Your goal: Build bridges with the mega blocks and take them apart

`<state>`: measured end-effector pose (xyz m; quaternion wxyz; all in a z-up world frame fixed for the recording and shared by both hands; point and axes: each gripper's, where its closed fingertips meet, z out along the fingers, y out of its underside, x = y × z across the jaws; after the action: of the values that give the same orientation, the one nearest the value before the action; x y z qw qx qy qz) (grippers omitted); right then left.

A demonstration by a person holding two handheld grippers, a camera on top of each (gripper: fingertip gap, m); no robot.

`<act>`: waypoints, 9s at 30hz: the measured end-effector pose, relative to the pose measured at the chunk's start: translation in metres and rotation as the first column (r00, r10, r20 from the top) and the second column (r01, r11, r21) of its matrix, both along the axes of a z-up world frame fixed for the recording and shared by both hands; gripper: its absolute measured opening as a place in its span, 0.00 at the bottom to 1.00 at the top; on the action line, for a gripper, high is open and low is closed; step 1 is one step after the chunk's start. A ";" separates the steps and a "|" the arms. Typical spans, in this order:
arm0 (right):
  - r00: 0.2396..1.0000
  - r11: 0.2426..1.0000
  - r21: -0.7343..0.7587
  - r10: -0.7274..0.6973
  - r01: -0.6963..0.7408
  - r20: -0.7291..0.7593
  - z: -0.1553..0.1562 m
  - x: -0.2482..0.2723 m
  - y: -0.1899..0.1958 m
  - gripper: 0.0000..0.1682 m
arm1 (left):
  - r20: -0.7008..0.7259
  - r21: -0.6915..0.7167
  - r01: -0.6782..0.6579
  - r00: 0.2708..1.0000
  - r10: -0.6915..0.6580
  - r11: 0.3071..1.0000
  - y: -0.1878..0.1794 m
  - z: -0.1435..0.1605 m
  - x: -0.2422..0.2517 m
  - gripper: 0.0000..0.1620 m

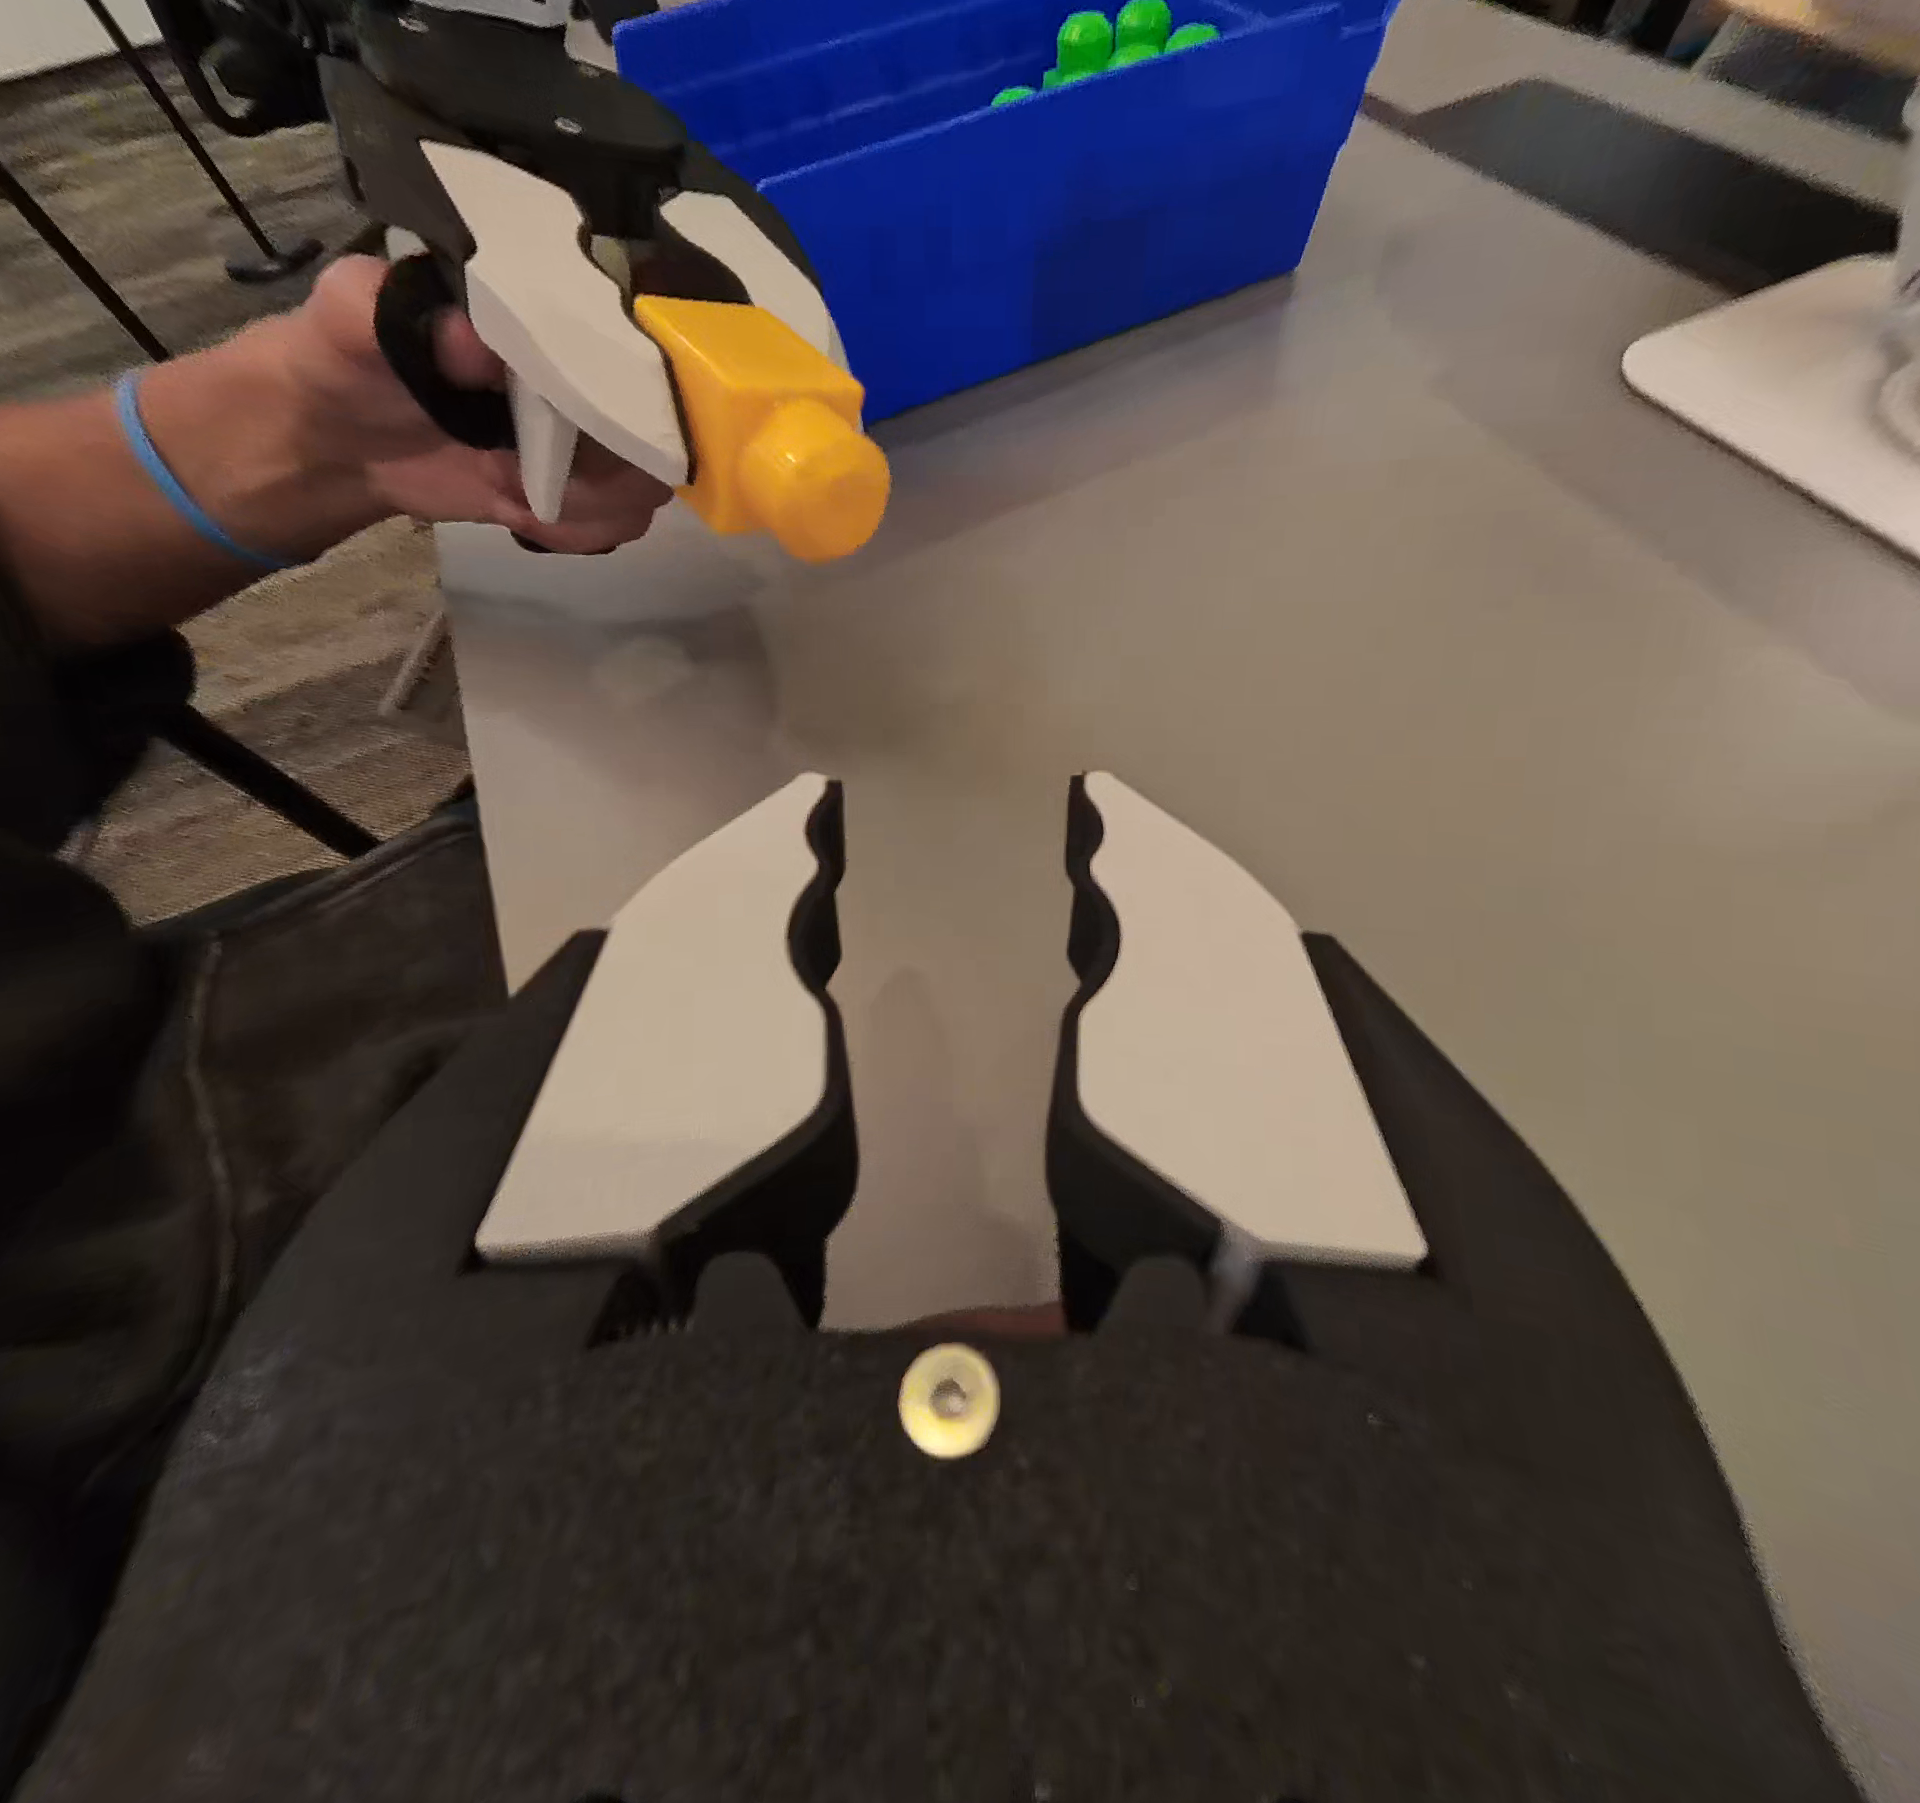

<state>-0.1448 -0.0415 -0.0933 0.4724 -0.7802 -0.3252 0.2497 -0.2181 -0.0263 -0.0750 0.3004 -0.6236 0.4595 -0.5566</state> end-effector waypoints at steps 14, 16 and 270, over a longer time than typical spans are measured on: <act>0.985 0.979 -0.113 -0.170 0.168 -0.009 -0.011 0.050 0.014 0.22 | -0.426 0.313 -0.176 0.852 0.304 0.933 0.089 -0.075 0.100 0.22; 0.984 0.974 -0.147 -0.177 0.171 -0.028 -0.013 0.054 0.013 0.22 | -0.452 0.303 -0.180 0.837 0.308 0.936 0.095 -0.086 0.109 0.22; 0.908 0.990 -0.071 0.083 -0.122 -0.411 0.070 0.035 -0.036 0.21 | 0.205 -0.093 0.033 0.979 -0.014 0.995 -0.015 0.059 -0.020 0.21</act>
<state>-0.1100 -0.0776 -0.0228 0.4784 -0.7145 -0.2482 0.4460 -0.2378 -0.0410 -0.0165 0.3090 -0.5714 0.4064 -0.6425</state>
